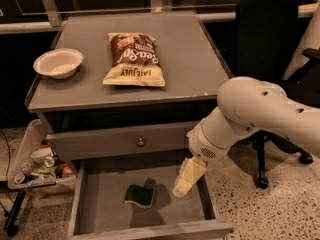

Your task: Pick sponge from middle drawer and place on counter

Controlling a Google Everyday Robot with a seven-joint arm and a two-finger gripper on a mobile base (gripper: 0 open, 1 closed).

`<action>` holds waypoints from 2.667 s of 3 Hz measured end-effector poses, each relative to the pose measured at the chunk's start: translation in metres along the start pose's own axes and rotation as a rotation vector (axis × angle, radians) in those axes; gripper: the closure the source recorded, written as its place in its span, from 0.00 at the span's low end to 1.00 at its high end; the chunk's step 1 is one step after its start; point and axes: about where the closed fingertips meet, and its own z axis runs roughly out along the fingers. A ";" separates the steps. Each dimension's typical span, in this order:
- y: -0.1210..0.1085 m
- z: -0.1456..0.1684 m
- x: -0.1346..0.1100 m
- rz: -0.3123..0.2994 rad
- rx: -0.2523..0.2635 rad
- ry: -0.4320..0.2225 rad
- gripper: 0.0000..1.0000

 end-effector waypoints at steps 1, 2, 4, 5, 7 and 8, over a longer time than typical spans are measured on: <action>-0.002 0.030 0.004 0.025 -0.002 -0.012 0.00; -0.012 0.070 0.003 0.057 -0.013 -0.034 0.00; -0.018 0.113 0.003 0.122 -0.065 -0.062 0.00; -0.014 0.130 -0.002 0.099 -0.060 -0.067 0.00; -0.014 0.204 -0.031 0.075 -0.038 -0.179 0.00; -0.014 0.204 -0.031 0.075 -0.038 -0.179 0.00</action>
Offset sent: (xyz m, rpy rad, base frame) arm 0.0339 0.0398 -0.1119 0.0797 0.0472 -0.0838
